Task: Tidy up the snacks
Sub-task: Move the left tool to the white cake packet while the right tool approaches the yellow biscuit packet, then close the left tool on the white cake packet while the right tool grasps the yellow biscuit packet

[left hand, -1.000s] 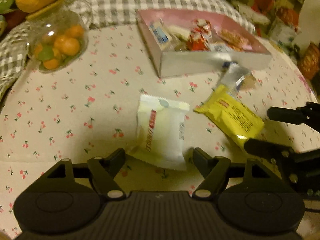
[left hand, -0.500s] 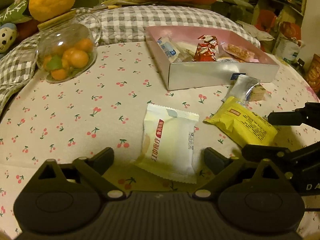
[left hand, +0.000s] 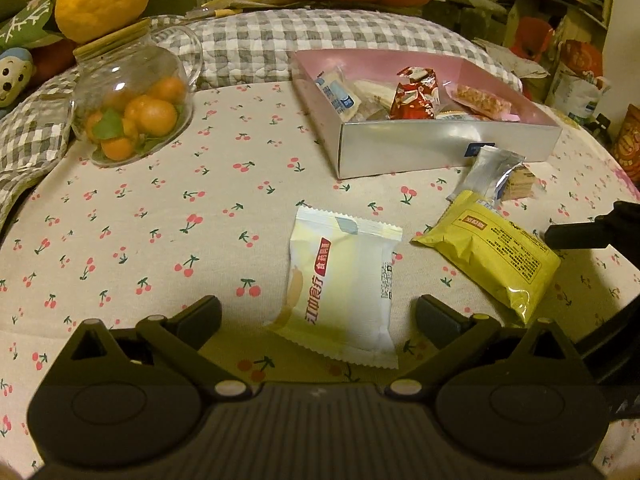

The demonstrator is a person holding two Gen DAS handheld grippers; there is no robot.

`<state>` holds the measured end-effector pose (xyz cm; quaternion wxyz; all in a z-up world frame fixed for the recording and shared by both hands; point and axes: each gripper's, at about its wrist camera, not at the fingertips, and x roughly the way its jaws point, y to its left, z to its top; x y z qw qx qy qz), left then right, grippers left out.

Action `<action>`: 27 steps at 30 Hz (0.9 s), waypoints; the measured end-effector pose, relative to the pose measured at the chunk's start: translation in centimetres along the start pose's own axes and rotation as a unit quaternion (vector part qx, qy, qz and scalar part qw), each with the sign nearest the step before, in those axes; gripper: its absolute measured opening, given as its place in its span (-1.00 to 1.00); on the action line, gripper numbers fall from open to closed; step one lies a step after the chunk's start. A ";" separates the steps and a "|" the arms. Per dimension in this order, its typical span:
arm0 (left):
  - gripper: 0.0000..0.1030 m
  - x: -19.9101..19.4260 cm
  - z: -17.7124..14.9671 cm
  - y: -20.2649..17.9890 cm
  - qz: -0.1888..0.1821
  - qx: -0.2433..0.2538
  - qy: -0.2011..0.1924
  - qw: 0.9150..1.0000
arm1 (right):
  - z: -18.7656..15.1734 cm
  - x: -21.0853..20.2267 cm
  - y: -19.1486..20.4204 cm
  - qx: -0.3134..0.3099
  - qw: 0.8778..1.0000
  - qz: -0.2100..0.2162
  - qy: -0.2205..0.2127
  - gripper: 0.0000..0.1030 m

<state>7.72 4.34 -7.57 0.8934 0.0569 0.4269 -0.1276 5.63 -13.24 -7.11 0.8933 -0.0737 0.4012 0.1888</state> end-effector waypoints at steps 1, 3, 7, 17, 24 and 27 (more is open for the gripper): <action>1.00 0.0 0.0 0.0 -0.001 0.000 0.001 1.000 | 0.1 0.0 -0.1 0.007 1.000 0.000 0.004 1.00; 1.00 0.1 0.2 0.1 -0.002 0.000 0.003 1.000 | 0.3 0.1 -0.1 0.006 1.000 -0.001 0.010 1.00; 0.93 0.1 0.3 0.1 -0.003 -0.001 0.002 1.000 | 0.5 0.1 0.1 0.010 1.000 -0.006 0.014 1.00; 0.27 -0.5 0.8 0.2 -0.014 -0.001 -0.003 1.000 | 0.9 -0.2 -0.2 0.031 0.999 0.008 -0.012 0.81; -0.09 -0.9 1.0 0.5 -0.019 -0.011 -0.003 1.000 | 1.2 -0.4 0.4 0.014 1.000 -0.002 -0.019 0.09; -0.11 -1.0 1.2 0.5 -0.022 -0.013 0.000 1.000 | 1.3 -0.6 0.5 0.013 1.000 -0.003 -0.023 0.00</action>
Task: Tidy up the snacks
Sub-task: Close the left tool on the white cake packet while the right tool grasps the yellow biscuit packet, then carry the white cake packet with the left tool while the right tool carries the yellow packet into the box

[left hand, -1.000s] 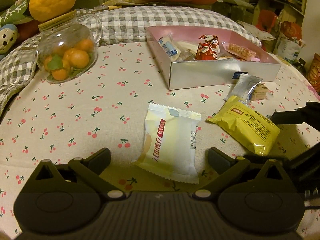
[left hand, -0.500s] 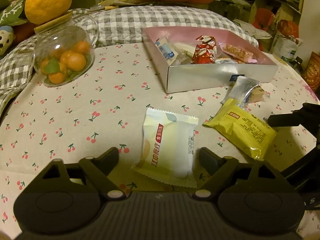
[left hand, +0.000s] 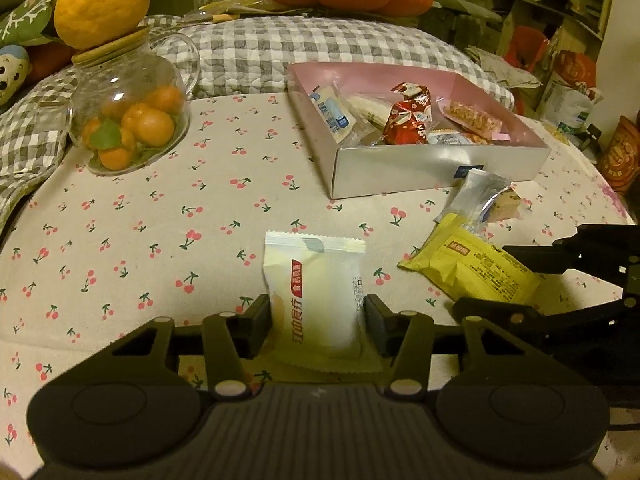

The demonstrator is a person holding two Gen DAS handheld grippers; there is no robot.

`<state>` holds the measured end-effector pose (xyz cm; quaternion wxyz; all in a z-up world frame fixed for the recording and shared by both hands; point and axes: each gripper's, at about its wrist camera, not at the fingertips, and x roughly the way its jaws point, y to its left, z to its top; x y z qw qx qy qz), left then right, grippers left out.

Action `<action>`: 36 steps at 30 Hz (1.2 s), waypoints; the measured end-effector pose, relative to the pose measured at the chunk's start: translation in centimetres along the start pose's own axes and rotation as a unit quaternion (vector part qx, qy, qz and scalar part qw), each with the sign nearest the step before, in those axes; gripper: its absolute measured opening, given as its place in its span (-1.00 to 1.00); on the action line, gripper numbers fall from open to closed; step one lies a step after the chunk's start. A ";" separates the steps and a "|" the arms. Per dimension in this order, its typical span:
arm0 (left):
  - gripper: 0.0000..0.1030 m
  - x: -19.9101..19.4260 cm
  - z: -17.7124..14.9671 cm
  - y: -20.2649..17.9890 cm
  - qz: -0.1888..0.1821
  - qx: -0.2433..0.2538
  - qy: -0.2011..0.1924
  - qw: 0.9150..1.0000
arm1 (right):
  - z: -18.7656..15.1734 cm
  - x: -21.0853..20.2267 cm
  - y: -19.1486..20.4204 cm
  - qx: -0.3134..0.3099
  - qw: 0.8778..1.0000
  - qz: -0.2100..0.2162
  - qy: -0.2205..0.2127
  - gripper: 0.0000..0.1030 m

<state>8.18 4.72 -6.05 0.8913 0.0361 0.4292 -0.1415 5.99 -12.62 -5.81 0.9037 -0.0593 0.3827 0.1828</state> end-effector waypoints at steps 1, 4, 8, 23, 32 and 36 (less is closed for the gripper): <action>-0.11 -0.1 0.1 0.0 -0.001 -0.001 0.000 1.000 | 0.1 -0.1 -0.1 0.002 1.000 0.002 -0.001 0.00; -0.13 -0.3 0.3 -0.1 -0.005 -0.002 0.002 1.000 | 0.3 -0.3 -0.3 0.011 1.000 0.013 -0.001 -0.02; -0.18 -0.6 0.6 0.0 -0.015 -0.010 0.005 1.000 | 0.7 -0.6 -0.7 0.038 0.999 0.031 0.005 -0.02; -0.36 -0.7 1.1 0.6 -0.038 -0.038 0.034 0.998 | 2.0 -2.4 -1.9 0.104 0.993 0.059 0.024 -0.03; 0.21 0.4 0.9 -0.9 -0.049 -0.005 0.053 0.997 | 2.0 -2.8 -2.8 0.120 0.991 0.050 0.027 -0.03; -0.10 0.6 0.8 -1.8 -0.018 0.021 0.051 0.998 | 1.9 -2.8 -2.9 0.122 0.991 0.046 0.031 -0.03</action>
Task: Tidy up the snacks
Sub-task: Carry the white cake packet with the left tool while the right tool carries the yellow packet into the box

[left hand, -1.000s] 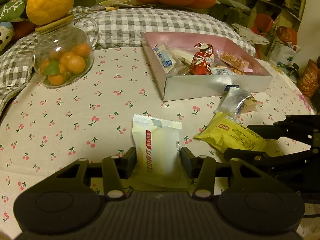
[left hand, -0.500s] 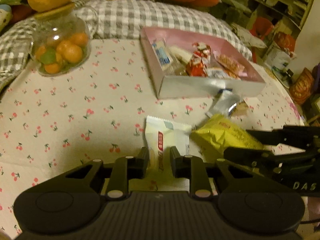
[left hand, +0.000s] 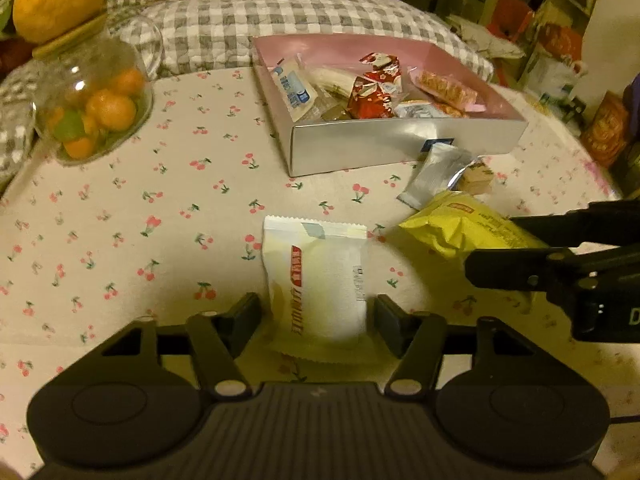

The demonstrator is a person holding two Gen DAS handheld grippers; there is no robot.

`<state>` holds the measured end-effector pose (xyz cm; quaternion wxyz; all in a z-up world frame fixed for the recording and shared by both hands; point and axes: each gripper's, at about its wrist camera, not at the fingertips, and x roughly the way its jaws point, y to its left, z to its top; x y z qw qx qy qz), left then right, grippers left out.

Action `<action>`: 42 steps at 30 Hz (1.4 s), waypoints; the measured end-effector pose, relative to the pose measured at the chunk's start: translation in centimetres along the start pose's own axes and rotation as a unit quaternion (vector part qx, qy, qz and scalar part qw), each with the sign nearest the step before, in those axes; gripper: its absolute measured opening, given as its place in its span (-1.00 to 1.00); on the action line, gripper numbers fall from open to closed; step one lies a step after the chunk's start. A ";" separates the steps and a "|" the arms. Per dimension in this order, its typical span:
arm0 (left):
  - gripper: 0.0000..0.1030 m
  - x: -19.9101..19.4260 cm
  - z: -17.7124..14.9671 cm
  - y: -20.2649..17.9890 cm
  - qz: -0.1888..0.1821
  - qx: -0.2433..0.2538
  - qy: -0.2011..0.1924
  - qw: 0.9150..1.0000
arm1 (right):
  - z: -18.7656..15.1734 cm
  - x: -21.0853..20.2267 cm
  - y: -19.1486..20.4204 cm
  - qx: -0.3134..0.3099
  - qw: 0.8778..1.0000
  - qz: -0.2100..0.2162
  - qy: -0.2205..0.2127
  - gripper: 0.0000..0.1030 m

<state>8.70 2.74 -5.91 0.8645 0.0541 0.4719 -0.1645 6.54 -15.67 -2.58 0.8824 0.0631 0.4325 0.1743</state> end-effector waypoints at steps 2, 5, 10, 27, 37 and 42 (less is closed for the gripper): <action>-0.13 -0.1 0.1 0.1 0.005 0.001 0.000 1.000 | 0.0 0.0 0.0 -0.001 1.000 -0.001 0.000 -0.03; -0.15 -0.2 0.2 0.7 -0.002 -0.019 -0.002 1.000 | 0.0 -0.2 0.1 -0.001 1.000 -0.001 -0.001 -0.03; -0.16 -1.0 0.4 1.1 -0.018 -0.039 -0.011 0.999 | 0.3 -0.6 0.0 0.001 1.000 0.002 -0.007 -0.03; -0.16 -3.3 5.2 1.6 -0.032 -0.060 -0.067 0.995 | 4.9 -2.9 -4.6 0.067 0.996 -0.018 -0.063 -0.03; -0.15 -1.7 9.7 1.1 -0.038 -0.061 -0.086 0.994 | 8.8 -1.9 -9.5 0.109 0.990 -0.039 -0.085 -0.03; -0.15 -0.4 11.3 0.6 -0.039 -0.059 -0.089 0.993 | 9.6 -0.2 -11.0 0.129 0.988 -0.046 -0.076 -0.03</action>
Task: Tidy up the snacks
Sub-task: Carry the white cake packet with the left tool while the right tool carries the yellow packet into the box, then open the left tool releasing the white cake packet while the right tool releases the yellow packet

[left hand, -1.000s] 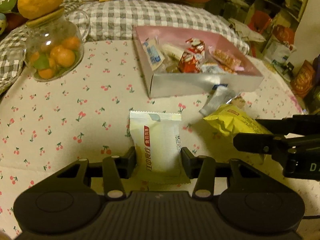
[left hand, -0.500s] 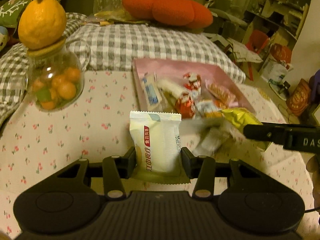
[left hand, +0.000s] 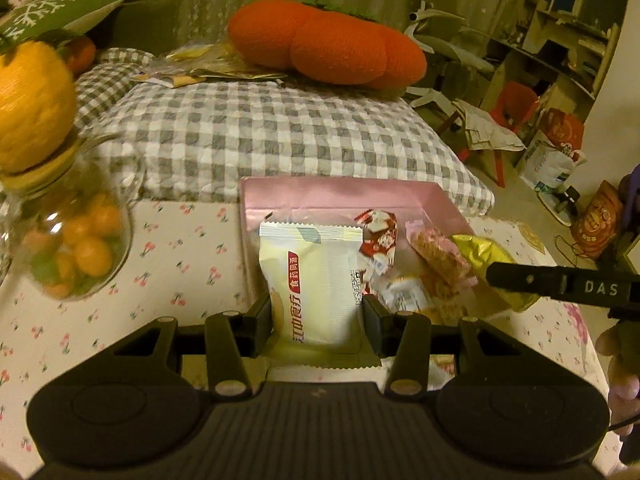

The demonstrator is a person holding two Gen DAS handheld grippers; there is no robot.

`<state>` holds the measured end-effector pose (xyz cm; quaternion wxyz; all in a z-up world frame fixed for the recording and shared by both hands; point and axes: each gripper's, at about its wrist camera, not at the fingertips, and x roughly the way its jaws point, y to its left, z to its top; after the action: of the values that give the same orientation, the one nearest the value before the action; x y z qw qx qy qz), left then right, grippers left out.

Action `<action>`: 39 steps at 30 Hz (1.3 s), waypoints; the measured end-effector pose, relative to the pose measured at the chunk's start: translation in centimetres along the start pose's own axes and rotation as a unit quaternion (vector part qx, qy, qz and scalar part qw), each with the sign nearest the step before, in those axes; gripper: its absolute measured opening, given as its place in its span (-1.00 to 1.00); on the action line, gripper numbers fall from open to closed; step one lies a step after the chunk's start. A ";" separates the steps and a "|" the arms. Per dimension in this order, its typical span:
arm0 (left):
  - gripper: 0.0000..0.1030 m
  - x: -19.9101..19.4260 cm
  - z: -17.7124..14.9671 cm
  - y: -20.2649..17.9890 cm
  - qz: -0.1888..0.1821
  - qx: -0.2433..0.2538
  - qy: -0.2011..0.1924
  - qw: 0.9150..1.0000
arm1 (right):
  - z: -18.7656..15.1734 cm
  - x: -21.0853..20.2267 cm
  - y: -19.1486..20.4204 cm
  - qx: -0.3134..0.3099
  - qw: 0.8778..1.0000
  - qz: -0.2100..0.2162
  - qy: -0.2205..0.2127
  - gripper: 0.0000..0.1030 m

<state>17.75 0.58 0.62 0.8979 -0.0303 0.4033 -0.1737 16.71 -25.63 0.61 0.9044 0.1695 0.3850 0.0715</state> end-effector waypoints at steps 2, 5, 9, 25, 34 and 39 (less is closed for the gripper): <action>-0.15 0.8 0.4 -0.4 0.002 0.005 0.001 1.000 | 0.2 0.6 -0.4 0.009 1.000 0.000 0.004 -0.03; -0.15 1.8 0.9 -0.8 0.005 0.010 0.004 1.000 | 0.5 1.5 -1.0 0.021 1.000 0.002 0.010 -0.03; -0.15 3.2 1.7 -1.4 0.013 0.020 0.008 1.000 | 0.9 2.8 -1.2 0.023 1.000 -0.005 0.016 -0.03; -0.14 6.7 2.7 -2.6 0.060 0.069 0.032 0.995 | 1.3 5.9 -0.7 0.003 0.999 -0.017 0.031 -0.03; -0.08 6.9 2.9 -2.5 0.066 0.069 0.032 0.995 | 1.3 6.0 -0.4 0.001 0.999 -0.017 0.033 0.03; 0.30 6.2 2.8 -2.6 0.059 0.065 0.027 0.996 | 1.4 5.3 -0.6 0.008 0.999 -0.018 0.026 0.39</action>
<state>22.84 -4.14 -1.39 0.8957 0.0570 0.4159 -0.1468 21.41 -25.13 -2.26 0.8936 0.1682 0.4123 0.0566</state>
